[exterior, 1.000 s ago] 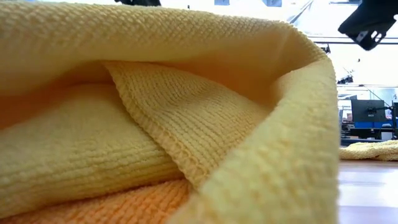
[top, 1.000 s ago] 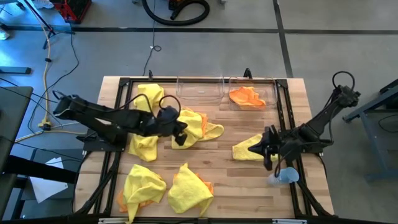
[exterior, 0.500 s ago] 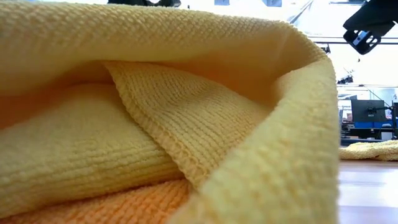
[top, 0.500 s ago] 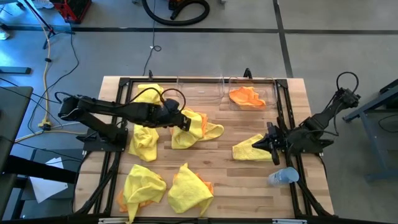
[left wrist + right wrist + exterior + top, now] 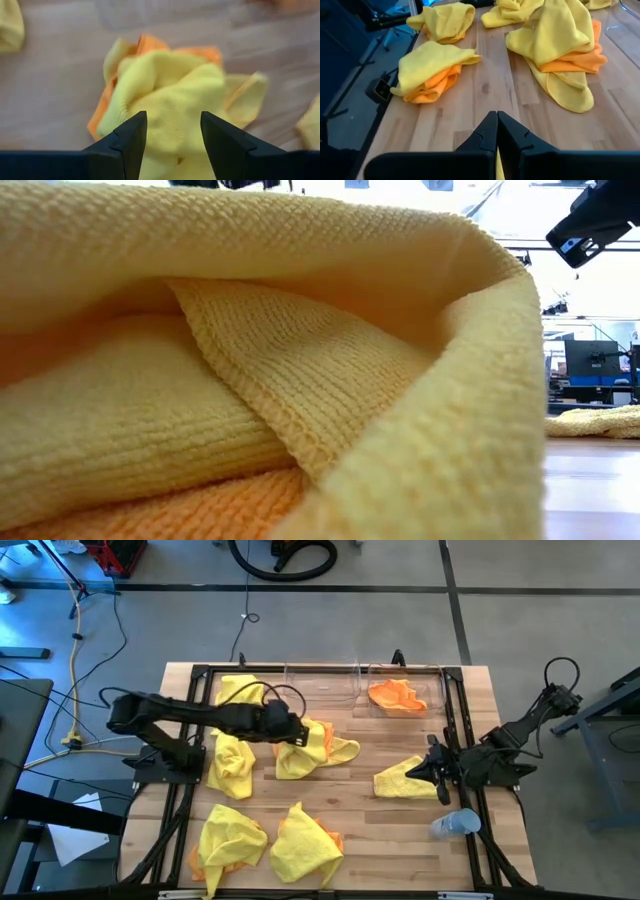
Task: Sort microfiber towel by color & place in baskets
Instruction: Put the yellow microfiber cloth into the left transparent bin
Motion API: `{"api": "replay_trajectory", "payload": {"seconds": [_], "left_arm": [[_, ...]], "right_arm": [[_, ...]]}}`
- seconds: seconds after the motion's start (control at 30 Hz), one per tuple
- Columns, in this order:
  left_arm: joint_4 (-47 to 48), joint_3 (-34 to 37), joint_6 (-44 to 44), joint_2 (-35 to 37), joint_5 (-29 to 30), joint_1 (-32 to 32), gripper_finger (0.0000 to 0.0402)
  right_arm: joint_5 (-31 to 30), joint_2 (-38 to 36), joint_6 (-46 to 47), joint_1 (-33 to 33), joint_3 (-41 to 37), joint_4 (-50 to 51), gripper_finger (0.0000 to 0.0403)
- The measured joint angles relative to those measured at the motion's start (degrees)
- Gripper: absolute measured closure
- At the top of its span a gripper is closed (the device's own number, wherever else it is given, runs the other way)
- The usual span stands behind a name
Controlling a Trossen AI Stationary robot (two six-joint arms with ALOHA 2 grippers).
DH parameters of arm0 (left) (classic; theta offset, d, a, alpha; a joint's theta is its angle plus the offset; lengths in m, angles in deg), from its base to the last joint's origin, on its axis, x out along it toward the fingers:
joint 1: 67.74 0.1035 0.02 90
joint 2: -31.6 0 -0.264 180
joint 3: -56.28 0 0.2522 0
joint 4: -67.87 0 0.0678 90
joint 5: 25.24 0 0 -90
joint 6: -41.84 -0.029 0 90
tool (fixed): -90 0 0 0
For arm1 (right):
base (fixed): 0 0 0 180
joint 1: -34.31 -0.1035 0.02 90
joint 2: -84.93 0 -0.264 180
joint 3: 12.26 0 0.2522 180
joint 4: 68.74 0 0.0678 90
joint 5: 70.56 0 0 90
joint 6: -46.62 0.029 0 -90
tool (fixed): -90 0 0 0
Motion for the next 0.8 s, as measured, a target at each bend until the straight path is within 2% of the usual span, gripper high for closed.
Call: {"api": "replay_trajectory", "payload": {"seconds": [0.1,0.2,0.3,0.43,0.63,0.8], "left_arm": [[-0.3,0.02,-0.02,-3.23,-4.04,0.79,0.0229],[-1.62,0.02,-1.3,-5.72,-7.61,1.54,0.025],[-2.2,0.01,-1.72,-6.99,-8.45,2.05,0.0298],[-2.15,0.02,-3.41,-7.57,-8.52,2.54,0.0386],[-0.98,-2.09,-6.99,-7.54,-8.0,2.54,0.04],[0.47,-9.79,-13.69,-7.54,-7.81,2.52,0.0401]], "right_arm": [[-0.02,0.02,0.78,0.0,0.0,-0.11,0.0403],[-0.02,0.03,0.76,0.0,0.0,-0.04,0.0403],[-0.02,0.03,0.76,0.0,0.0,-0.04,0.0403],[-1.77,0.02,0.76,-0.02,0.0,0.0,0.0403],[-6.13,0.02,0.74,0.0,0.0,0.02,0.0403],[-7.94,0.02,0.74,0.0,0.0,0.02,0.0403]]}}
